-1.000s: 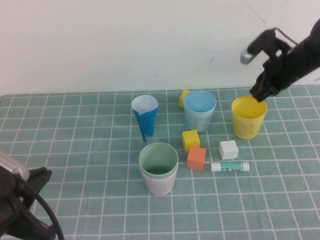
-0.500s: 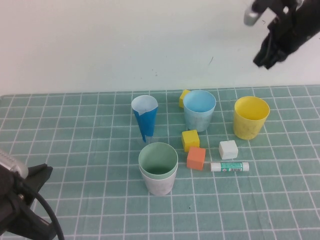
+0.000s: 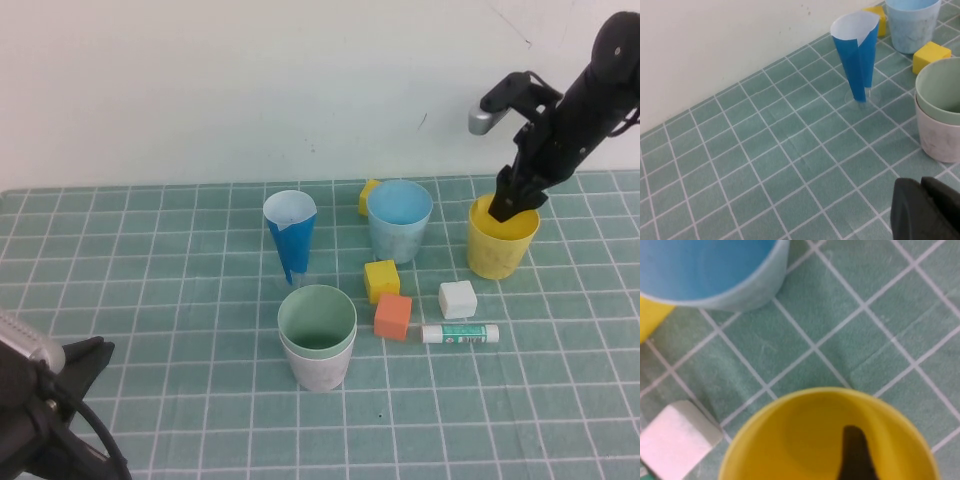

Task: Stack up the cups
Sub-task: Pick up the yellow cup, then place the yellow cup on the blue cup

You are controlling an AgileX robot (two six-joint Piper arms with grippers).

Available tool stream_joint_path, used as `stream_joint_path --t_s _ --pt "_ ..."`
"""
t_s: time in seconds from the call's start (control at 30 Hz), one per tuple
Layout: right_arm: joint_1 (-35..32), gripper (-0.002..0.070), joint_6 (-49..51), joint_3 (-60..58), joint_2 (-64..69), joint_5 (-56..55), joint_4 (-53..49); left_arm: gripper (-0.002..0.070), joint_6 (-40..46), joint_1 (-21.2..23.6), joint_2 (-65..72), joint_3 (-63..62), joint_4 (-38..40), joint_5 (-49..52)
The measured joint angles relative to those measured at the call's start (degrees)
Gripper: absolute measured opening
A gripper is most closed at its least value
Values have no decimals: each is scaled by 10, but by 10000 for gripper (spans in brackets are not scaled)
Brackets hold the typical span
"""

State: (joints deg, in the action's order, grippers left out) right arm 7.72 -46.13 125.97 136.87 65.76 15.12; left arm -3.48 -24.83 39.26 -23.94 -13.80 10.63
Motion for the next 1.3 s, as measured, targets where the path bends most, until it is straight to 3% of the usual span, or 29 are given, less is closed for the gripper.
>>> stream_joint_path --t_s 0.07,0.2,0.3,0.6,0.83,1.3 --pt "0 367 0 -10 4 -8 -2 1 0 0 0 0 0 0" --pt "0 124 0 -18 6 -12 -7 4 0 0 0 0 0 -6" --pt "0 35 0 -18 6 -12 -8 2 0 0 0 0 0 -16" --pt "0 24 -10 14 -39 -2 -6 2 0 0 0 0 0 -17" --pt "11 24 -49 54 -78 -11 120 1 0 0 0 0 0 -30" --pt "44 23 -54 54 -21 -32 125 1 0 0 0 0 0 -34"
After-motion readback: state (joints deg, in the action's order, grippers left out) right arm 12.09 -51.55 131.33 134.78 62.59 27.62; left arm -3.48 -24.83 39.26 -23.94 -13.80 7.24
